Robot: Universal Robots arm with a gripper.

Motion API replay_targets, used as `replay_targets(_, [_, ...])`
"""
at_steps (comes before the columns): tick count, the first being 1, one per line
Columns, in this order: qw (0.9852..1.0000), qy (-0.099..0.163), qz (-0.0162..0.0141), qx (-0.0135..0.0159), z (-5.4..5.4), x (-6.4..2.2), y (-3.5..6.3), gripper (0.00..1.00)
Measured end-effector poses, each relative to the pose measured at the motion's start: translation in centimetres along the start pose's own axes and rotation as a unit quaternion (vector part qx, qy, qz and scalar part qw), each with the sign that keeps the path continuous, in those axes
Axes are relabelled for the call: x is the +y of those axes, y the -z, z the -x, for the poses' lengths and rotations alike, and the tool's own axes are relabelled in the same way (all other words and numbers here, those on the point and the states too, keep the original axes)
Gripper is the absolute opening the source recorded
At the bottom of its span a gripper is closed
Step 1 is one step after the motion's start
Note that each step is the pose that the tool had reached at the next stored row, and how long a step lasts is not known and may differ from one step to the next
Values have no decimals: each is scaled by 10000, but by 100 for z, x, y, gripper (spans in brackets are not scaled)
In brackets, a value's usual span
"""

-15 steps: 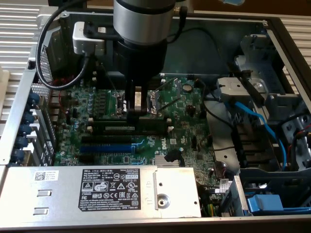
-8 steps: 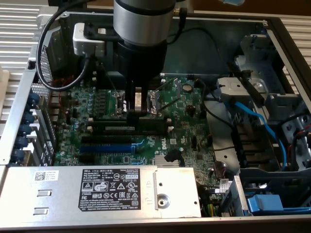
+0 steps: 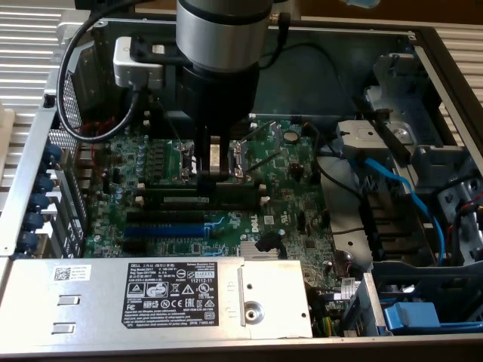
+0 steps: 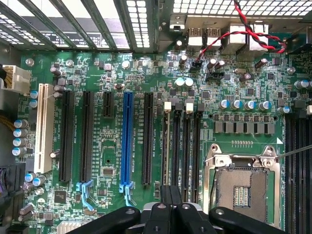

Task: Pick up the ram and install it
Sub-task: 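Press down the ram until it locks into place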

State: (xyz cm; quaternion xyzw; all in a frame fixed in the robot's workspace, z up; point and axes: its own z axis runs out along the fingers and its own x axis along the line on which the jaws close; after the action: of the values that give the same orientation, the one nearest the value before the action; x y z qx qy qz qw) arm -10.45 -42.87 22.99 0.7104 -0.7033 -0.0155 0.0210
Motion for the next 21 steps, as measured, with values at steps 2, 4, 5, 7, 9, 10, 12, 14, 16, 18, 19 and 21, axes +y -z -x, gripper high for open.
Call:
replay_targets(2, [10000, 6, 0, 1, 0, 0, -2, 10])
replay_targets(4, [10000, 11, 0, 1, 0, 0, -5, 10])
replay_targets(5, [10000, 13, 0, 0, 0, 0, -7, 10])
replay_targets(7, [10000, 17, 0, 0, 0, 0, -10, 10])
replay_targets(9, [10000, 21, 0, 1, 0, -1, -12, 10])
replay_targets(10, [10000, 23, 0, 1, 0, -1, -13, 10])
replay_targets(12, [10000, 26, 0, 1, 0, -1, -15, 10])
replay_targets(14, [10000, 29, 0, 1, 0, -1, -15, 10])
replay_targets(16, [10000, 33, 0, 2, 0, -1, -17, 10])
replay_targets(18, [10000, 36, -1, 0, 1, -1, -20, 10])
replay_targets(19, [10000, 38, -1, 1, 0, -1, -20, 10])
replay_targets(21, [10000, 41, 0, 2, 0, -1, -21, 10])
